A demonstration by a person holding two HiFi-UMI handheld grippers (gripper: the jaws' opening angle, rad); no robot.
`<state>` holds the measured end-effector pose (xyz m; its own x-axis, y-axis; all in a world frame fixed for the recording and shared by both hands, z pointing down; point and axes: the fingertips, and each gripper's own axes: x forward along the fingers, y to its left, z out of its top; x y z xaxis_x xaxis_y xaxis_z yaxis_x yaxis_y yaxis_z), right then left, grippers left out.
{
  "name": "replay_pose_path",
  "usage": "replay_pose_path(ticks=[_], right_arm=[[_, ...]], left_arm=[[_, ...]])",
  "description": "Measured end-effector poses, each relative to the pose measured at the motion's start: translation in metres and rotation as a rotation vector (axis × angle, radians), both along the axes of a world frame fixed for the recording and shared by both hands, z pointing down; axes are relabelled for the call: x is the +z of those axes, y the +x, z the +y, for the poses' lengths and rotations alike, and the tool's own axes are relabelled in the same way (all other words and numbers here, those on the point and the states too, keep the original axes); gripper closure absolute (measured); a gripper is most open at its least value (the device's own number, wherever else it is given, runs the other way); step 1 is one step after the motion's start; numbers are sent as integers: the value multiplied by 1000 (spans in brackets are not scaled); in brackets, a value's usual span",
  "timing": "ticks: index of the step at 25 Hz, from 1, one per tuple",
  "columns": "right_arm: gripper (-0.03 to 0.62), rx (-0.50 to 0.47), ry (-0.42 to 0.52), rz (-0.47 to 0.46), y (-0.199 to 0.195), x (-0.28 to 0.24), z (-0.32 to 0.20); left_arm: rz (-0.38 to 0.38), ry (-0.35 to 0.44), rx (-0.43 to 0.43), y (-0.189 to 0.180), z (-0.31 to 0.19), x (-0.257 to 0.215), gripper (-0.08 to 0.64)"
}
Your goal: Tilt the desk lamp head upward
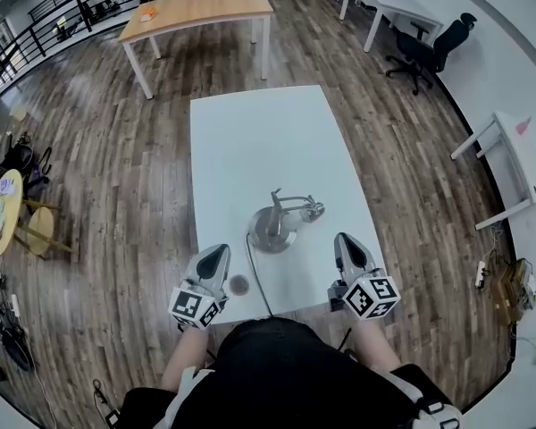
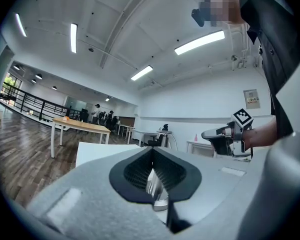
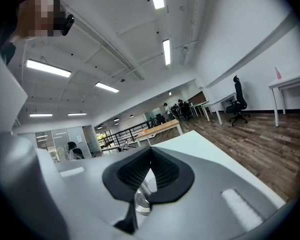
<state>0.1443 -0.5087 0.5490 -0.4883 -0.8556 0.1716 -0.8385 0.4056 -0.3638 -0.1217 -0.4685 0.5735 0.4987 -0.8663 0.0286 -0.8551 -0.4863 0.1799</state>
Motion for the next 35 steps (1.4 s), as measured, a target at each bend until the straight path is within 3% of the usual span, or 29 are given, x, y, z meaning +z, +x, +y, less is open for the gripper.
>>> replay_pose_path(ticks=[5, 10, 12, 16, 23, 31, 33, 35], right_arm=[[586, 0, -57, -112, -19, 12, -13], [586, -20, -97, -134, -29, 28, -14], [524, -44, -109, -147, -34, 33, -17], [514, -61, -145, -157, -43, 46, -19], [514, -54, -180, -178, -43, 58, -20], [495, -45, -219, -220, -33, 65, -25], [461, -68, -236, -269, -39, 63, -27], [410, -83, -270, -377, -46, 62, -30]], left_arm=[[-42, -40, 78, 7, -16, 21, 560], [-71, -142, 163, 27, -25, 58, 560], [-84, -181, 189, 34, -31, 75, 560], [-144, -233, 254, 46, -37, 103, 536], [-240, -282, 335, 65, -49, 136, 497], [-322, -287, 394, 88, -65, 166, 386], [-329, -285, 406, 92, -68, 170, 374], [-339, -294, 420, 94, -69, 175, 360]])
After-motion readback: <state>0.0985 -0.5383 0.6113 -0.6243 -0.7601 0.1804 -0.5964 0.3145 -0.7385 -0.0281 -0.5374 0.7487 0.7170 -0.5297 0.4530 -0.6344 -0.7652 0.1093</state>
